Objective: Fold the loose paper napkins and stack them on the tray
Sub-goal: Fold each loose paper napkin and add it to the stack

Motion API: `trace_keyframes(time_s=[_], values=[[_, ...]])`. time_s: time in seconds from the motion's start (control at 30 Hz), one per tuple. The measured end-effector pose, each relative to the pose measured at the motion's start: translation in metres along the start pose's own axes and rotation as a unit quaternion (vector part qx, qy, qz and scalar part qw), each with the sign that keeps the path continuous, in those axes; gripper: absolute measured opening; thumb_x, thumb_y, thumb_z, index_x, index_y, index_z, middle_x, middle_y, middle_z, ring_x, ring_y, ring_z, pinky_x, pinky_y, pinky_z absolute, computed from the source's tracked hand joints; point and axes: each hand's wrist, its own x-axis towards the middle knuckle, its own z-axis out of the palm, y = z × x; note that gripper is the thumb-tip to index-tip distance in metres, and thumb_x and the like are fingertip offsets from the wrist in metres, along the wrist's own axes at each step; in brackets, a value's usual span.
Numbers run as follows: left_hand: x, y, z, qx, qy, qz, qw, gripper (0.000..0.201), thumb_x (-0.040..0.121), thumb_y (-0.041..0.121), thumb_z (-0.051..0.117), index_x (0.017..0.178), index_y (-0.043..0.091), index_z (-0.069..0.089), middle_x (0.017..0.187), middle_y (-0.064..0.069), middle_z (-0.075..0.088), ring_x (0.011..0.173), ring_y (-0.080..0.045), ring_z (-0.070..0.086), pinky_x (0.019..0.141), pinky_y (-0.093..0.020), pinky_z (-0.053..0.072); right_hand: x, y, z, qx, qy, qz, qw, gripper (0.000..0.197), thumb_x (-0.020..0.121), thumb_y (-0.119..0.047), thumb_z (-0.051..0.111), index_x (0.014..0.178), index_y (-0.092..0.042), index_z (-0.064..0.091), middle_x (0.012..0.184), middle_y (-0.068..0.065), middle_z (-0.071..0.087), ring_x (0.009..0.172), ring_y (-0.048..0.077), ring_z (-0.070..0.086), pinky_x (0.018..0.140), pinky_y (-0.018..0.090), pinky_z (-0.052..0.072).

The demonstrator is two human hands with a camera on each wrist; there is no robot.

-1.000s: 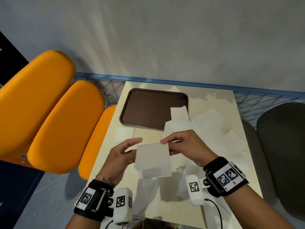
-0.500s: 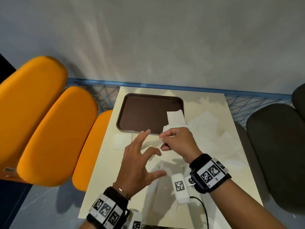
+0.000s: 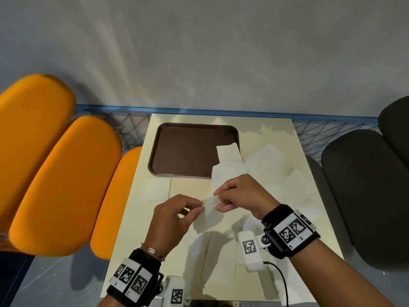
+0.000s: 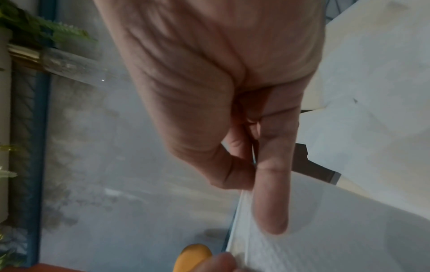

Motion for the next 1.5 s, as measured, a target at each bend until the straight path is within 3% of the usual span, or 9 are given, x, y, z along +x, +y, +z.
trace_keyframes(time_s=[0.2,0.47,0.6,0.83,0.93,1.03,1.17,1.3,1.5], values=[[0.005,-0.005,0.0,-0.031,-0.047,-0.026,0.998,0.019,0.08,0.03,0.089,0.098,0.028,0.084,0.089,0.02,0.073,0.084,-0.005,0.07,0.072,-0.008,0.052,0.001,0.005,-0.007,0.032,-0.02,0.028,0.999,0.019,0.091,0.008,0.063,0.098,0.002,0.079,0.077,0.02,0.077,0.082,0.032,0.081,0.085,0.033,0.066],[0.013,-0.006,0.003,-0.038,-0.123,-0.075,0.989,0.007,0.09,0.024,0.082,0.094,0.029,0.08,0.088,0.02,0.073,0.083,-0.007,0.069,0.072,-0.014,0.052,-0.002,0.011,-0.017,0.033,-0.035,0.034,0.998,0.014,0.093,0.007,0.066,0.098,0.003,0.078,0.07,0.013,0.075,0.084,0.034,0.081,0.082,0.033,0.066],[0.013,-0.004,0.005,-0.055,-0.141,-0.08,0.985,0.032,0.077,0.036,0.091,0.106,0.028,0.08,0.094,0.013,0.073,0.085,-0.007,0.07,0.074,-0.013,0.055,-0.001,0.013,-0.021,0.042,-0.036,0.031,0.998,0.014,0.095,0.006,0.065,0.098,0.004,0.078,0.076,0.02,0.076,0.082,0.033,0.081,0.074,0.028,0.065],[0.016,-0.003,0.01,-0.052,-0.148,-0.079,0.985,0.005,0.086,0.034,0.084,0.085,0.03,0.081,0.089,0.02,0.073,0.085,-0.01,0.069,0.074,-0.022,0.056,0.0,0.015,-0.029,0.036,-0.056,0.03,0.997,0.013,0.095,0.003,0.067,0.101,0.0,0.079,0.081,0.021,0.078,0.086,0.034,0.081,0.078,0.03,0.066],[0.018,0.0,0.008,-0.053,-0.141,-0.081,0.985,0.005,0.085,0.036,0.084,0.085,0.031,0.082,0.088,0.02,0.073,0.085,-0.01,0.069,0.072,-0.019,0.055,-0.001,0.018,-0.032,-0.055,-0.057,-0.05,0.996,0.011,0.092,-0.024,0.082,0.103,-0.024,0.082,0.096,-0.001,0.081,0.083,0.019,0.077,0.079,0.032,0.064],[0.019,0.002,0.003,-0.07,-0.144,-0.078,0.984,0.008,0.084,0.038,0.084,0.087,0.03,0.083,0.087,0.017,0.075,0.083,-0.011,0.071,0.072,-0.019,0.055,-0.003,0.02,-0.036,-0.222,-0.063,-0.185,0.955,0.027,0.079,-0.052,0.09,0.103,-0.045,0.079,0.122,-0.023,0.072,0.107,0.0,0.067,0.096,0.025,0.053],[0.022,0.006,-0.004,-0.078,-0.165,-0.063,0.981,0.013,0.082,0.042,0.084,0.09,0.031,0.084,0.087,0.017,0.075,0.081,-0.013,0.071,0.072,-0.023,0.057,0.0,0.022,-0.031,-0.3,-0.083,-0.247,0.918,0.034,0.074,-0.054,0.092,0.104,-0.044,0.077,0.122,-0.027,0.069,0.12,-0.003,0.059,0.105,0.029,0.046],[0.027,0.011,-0.01,-0.083,-0.172,-0.049,0.98,0.017,0.082,0.044,0.082,0.093,0.032,0.084,0.089,0.016,0.076,0.083,-0.015,0.072,0.074,-0.03,0.06,0.002,0.018,-0.026,-0.254,-0.089,-0.236,0.934,0.034,0.073,-0.051,0.094,0.1,-0.039,0.078,0.112,-0.02,0.074,0.113,0.001,0.065,0.105,0.034,0.05],[0.028,0.017,-0.019,-0.089,-0.161,-0.046,0.982,0.022,0.079,0.045,0.081,0.094,0.03,0.085,0.088,0.02,0.077,0.083,-0.008,0.073,0.073,-0.019,0.058,-0.001,0.01,-0.026,-0.207,-0.094,-0.263,0.938,0.03,0.074,-0.041,0.096,0.099,-0.035,0.08,0.108,-0.016,0.074,0.097,0.009,0.073,0.092,0.038,0.06]])
